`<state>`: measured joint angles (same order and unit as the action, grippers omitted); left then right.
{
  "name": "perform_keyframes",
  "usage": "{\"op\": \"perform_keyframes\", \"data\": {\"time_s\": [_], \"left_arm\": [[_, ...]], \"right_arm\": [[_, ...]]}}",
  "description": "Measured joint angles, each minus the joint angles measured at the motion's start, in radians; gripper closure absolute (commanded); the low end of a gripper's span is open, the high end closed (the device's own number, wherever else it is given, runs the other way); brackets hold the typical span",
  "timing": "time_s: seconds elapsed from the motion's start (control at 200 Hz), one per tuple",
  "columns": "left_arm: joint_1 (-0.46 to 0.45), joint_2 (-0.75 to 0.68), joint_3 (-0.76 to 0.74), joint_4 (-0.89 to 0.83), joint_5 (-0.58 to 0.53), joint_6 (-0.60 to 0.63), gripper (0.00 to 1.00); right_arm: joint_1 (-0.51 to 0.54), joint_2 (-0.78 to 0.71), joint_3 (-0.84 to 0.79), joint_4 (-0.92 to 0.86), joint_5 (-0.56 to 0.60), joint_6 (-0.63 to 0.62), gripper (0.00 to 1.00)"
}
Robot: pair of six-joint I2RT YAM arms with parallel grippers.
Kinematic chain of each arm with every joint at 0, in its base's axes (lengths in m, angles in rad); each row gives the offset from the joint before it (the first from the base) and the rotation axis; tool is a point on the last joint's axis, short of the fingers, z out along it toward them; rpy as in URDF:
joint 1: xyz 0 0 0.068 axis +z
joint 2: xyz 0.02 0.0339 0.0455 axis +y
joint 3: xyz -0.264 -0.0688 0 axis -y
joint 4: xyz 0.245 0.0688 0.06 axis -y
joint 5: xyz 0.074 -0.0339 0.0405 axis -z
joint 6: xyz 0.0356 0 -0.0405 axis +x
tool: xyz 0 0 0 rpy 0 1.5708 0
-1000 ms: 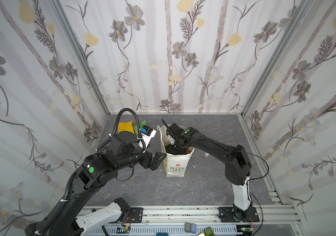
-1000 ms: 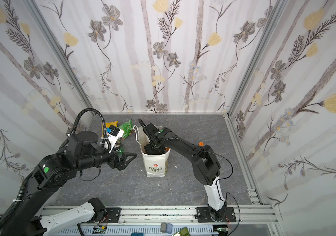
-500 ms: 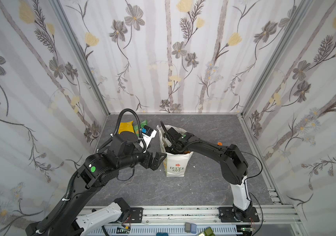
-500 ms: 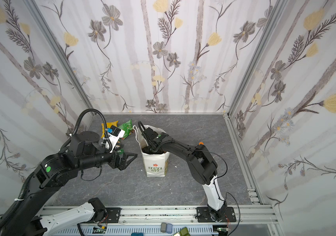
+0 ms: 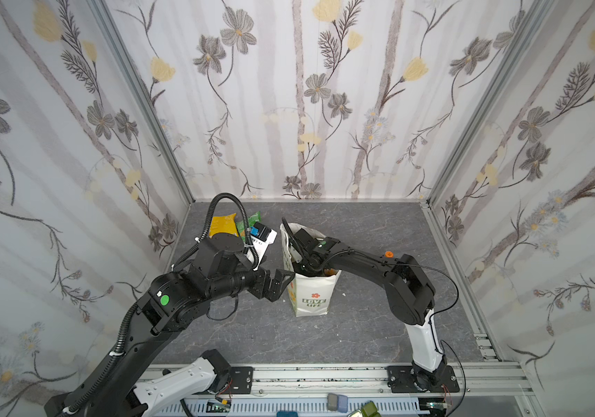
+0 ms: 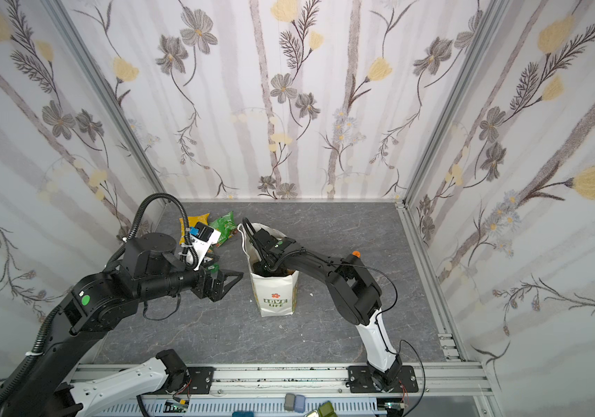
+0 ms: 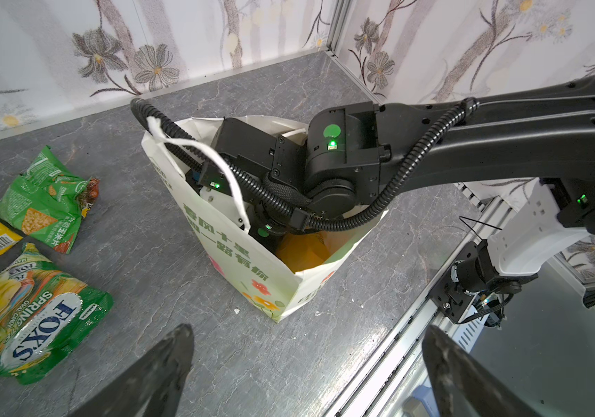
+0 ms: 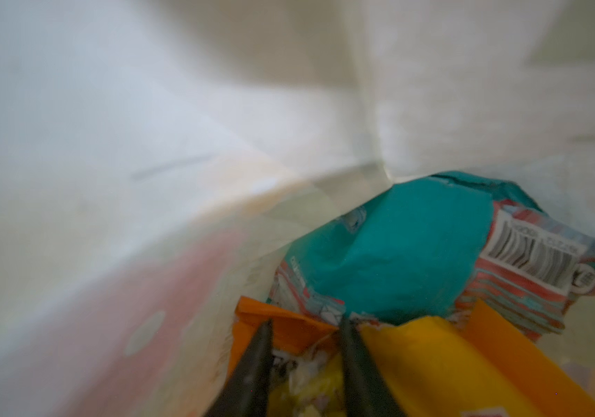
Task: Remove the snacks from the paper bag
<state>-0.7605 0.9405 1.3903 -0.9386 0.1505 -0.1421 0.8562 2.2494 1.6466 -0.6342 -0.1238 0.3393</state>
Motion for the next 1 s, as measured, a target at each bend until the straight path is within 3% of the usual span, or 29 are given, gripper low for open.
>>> {"op": "perform_keyframes", "data": {"time_s": [0.42, 1.004], "left_arm": [[0.000, -0.006, -0.005, 0.003, 0.000, -0.001, 0.00], [0.000, -0.011, -0.008, 0.007, -0.016, -0.012, 0.00]], "right_arm": [[-0.006, -0.063, 0.026, -0.102, -0.042, 0.019, 1.00], [-0.020, -0.173, 0.114, -0.129, -0.048, 0.038, 1.00]]}}
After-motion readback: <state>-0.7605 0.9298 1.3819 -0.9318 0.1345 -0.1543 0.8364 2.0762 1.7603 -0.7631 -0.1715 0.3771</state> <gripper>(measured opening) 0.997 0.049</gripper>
